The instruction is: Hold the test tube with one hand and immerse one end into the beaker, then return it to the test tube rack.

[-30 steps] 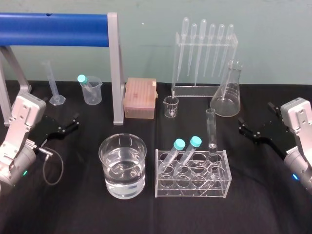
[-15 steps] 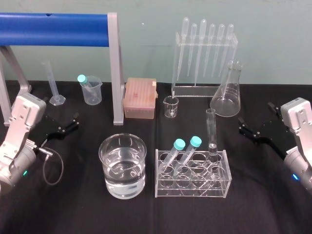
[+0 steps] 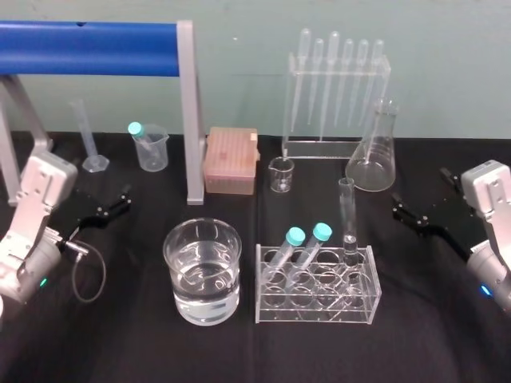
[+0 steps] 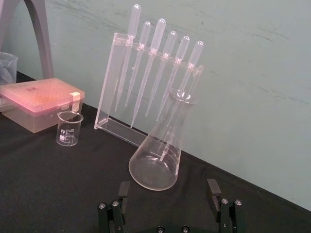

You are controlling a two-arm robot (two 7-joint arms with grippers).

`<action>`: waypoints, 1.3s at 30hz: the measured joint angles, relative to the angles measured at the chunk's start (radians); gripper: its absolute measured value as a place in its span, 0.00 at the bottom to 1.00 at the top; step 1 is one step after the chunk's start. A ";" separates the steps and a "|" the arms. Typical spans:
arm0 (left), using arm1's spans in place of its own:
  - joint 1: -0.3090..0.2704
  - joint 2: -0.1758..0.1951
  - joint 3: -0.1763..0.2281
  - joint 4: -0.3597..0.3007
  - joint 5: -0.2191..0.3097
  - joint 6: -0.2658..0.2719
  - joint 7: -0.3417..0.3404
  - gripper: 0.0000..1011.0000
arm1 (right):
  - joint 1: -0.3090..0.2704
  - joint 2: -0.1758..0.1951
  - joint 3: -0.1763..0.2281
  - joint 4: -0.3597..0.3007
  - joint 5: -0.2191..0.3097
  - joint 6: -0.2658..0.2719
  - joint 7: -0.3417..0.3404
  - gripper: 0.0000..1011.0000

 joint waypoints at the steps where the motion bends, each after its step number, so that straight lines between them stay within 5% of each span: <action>1: 0.000 0.000 0.000 0.000 0.000 0.000 0.000 0.99 | 0.000 0.000 0.000 0.000 0.000 0.000 0.000 0.99; 9: 0.000 0.000 0.000 0.000 0.000 0.000 0.000 0.99 | -0.029 0.005 0.053 -0.049 0.030 -0.104 0.038 0.99; 16: 0.000 0.000 0.000 0.000 0.000 0.000 0.000 0.99 | -0.065 0.028 0.114 -0.138 0.166 -0.241 0.187 0.99; 21: 0.000 0.000 0.000 0.000 0.000 0.000 0.000 0.99 | -0.075 0.050 0.136 -0.185 0.284 -0.283 0.325 0.99; 28: 0.000 0.000 0.000 0.000 0.000 0.000 0.000 0.99 | -0.064 0.067 0.126 -0.209 0.393 -0.279 0.502 0.99; 39: 0.000 0.000 0.000 0.000 0.000 0.000 0.000 0.99 | -0.030 0.057 0.085 -0.198 0.425 -0.173 0.609 0.99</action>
